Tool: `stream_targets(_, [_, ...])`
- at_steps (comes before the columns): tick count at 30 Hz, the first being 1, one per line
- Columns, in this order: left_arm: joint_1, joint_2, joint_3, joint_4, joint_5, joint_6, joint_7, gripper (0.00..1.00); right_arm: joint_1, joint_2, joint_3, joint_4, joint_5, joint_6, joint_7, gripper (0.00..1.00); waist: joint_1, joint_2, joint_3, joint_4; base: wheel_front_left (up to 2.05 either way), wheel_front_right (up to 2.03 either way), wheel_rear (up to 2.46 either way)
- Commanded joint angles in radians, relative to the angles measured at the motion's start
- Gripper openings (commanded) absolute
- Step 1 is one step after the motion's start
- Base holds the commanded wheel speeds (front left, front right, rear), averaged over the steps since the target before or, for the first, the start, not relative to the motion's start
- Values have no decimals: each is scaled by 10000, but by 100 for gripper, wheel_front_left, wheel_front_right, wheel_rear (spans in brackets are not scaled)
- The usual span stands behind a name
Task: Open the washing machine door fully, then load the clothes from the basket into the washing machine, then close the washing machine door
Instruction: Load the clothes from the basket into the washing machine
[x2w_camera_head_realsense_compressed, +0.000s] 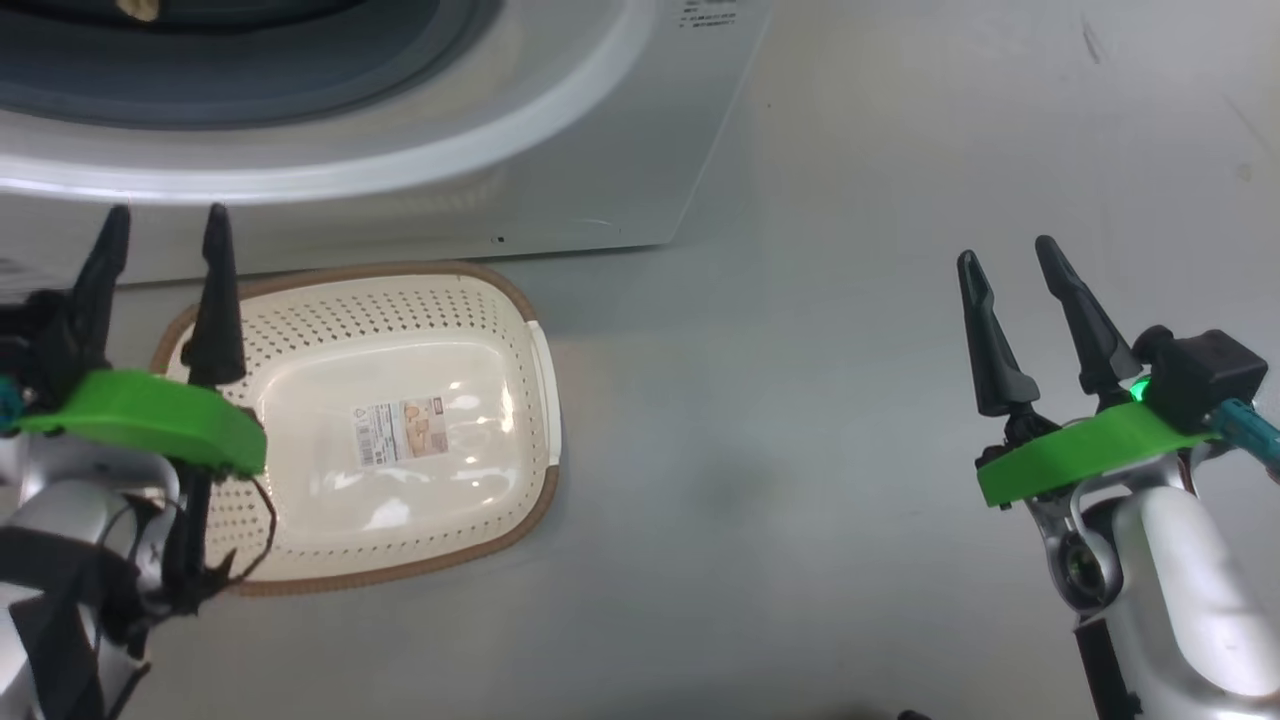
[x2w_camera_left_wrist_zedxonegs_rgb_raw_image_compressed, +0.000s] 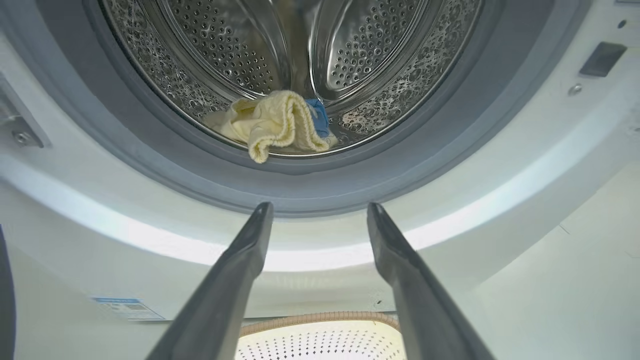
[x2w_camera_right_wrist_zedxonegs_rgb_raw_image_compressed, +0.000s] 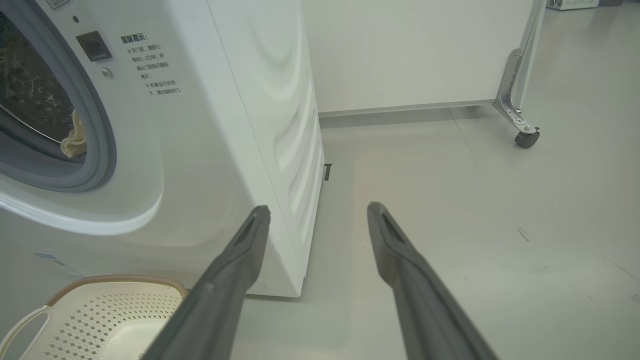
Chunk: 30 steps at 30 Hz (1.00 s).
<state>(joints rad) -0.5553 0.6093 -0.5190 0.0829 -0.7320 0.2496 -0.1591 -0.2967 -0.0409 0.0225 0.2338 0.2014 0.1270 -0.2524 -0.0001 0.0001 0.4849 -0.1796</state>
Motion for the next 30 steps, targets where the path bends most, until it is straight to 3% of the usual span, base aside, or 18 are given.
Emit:
stream_targets(1, [54,328,407,-350,96,1689,-140,100,171,-93,95,-240,-103,37,-93,100,1,-1,-260,202,0,0,0])
stream_targets(9, [1719,-226,100,-680,255,2272,-712,100,648,-93,-96,-86,-514,37,33,100,1,-1,-1252,658,0,0,0])
stream_targets(30, [4166,-1288,450,-582,1214,2025,-1024,100,2549,-93,-385,-1007,-823,37,1068,100,1,-1,-3720,1085,0,0,0])
